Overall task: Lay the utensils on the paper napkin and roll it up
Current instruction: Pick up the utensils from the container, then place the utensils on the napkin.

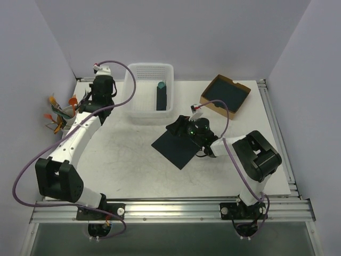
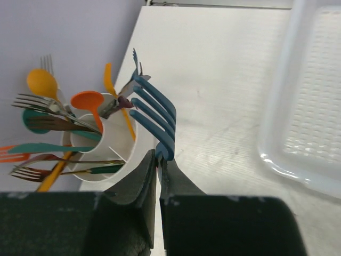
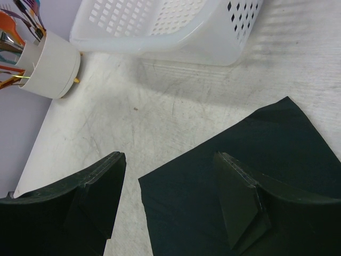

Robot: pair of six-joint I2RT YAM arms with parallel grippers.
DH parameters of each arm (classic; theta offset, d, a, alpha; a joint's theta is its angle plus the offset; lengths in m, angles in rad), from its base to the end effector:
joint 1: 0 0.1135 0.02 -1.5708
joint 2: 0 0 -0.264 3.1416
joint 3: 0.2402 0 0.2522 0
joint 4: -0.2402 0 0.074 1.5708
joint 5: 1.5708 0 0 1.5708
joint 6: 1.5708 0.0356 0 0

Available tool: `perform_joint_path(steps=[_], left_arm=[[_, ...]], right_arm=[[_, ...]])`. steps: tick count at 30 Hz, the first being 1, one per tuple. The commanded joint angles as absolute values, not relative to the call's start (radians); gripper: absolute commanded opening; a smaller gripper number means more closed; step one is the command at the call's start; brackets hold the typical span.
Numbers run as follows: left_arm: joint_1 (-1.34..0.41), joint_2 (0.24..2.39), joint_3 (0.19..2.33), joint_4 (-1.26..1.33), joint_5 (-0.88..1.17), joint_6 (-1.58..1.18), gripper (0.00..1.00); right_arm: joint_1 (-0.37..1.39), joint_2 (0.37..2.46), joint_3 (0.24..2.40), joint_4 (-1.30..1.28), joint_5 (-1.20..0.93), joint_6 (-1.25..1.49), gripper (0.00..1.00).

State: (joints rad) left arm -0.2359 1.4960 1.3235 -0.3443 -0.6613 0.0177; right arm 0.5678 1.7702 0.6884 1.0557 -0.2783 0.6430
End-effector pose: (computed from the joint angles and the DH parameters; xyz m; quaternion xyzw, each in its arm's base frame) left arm 0.3363 -0.0584 0.3434 -0.0586 0.8316 0.2271 0.5034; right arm 0.2886 0.1957 0.1814 -0.0700 0.7125 0.4750 0.5117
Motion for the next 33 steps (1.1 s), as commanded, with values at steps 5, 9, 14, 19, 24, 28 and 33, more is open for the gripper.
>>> perform_joint_path(steps=[5,9,14,19,24,28,33], left_arm=[[-0.244,1.402,1.394,-0.689,-0.276,-0.379,0.02],[-0.256,1.401,1.364,-0.732,-0.027,-0.495,0.02],[-0.348,1.417,1.328,-0.693,0.165,-0.581,0.02],[-0.513,1.561,1.428,-0.736,0.181,-0.614,0.02],[-0.603,1.701,1.506,-0.739,0.160,-0.644,0.02],[-0.623,1.779,1.535,-0.698,0.161,-0.696,0.02],[-0.659,1.885,1.629,-0.690,0.172,-0.712,0.02]], right_arm=[[0.551,1.712,0.732,1.029,-0.241,0.600,0.67],[0.542,1.655,0.736,0.958,-0.175,0.580,0.67],[0.525,1.615,0.770,0.836,-0.081,0.568,0.64],[0.494,1.588,0.779,0.747,-0.011,0.577,0.64],[0.456,1.582,0.779,0.690,0.049,0.629,0.63],[0.433,1.554,0.750,0.678,0.092,0.670,0.63],[0.411,1.502,0.704,0.721,0.103,0.695,0.63]])
